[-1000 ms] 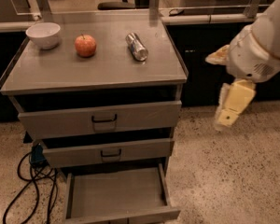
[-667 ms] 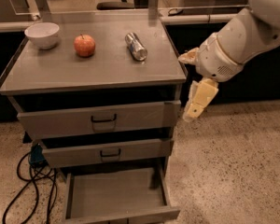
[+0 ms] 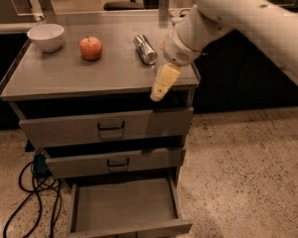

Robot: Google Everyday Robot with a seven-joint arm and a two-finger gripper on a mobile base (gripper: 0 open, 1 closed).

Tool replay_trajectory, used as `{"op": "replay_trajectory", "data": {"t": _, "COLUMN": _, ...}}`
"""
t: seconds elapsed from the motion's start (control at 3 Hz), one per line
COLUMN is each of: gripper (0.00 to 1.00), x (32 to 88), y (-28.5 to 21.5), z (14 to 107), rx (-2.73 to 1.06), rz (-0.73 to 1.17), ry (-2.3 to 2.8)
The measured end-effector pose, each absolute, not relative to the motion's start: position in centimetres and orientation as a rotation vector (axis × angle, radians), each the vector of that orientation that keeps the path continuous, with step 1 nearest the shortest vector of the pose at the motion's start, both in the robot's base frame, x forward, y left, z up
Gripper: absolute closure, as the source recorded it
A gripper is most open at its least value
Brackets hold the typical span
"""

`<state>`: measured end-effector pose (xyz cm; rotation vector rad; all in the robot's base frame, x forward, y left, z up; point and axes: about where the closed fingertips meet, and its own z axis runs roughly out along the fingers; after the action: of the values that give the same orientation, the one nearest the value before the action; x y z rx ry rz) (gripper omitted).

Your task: Place redbull can into bottom drawer

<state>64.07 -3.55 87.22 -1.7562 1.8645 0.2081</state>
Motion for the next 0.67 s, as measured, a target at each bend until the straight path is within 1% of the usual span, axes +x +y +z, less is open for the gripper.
{"op": "replay_trajectory", "data": {"t": 0.33, "gripper": 0.00, "x": 66.14, "y": 0.49, "z": 87.46, "rx": -1.754, "rz": 0.165, "ry": 1.893}}
{"op": "replay_trajectory", "data": {"t": 0.67, "gripper": 0.00, "x": 66.11, "y": 0.58, "z": 87.38, "rx": -1.755, "rz": 0.167, "ry": 1.894}}
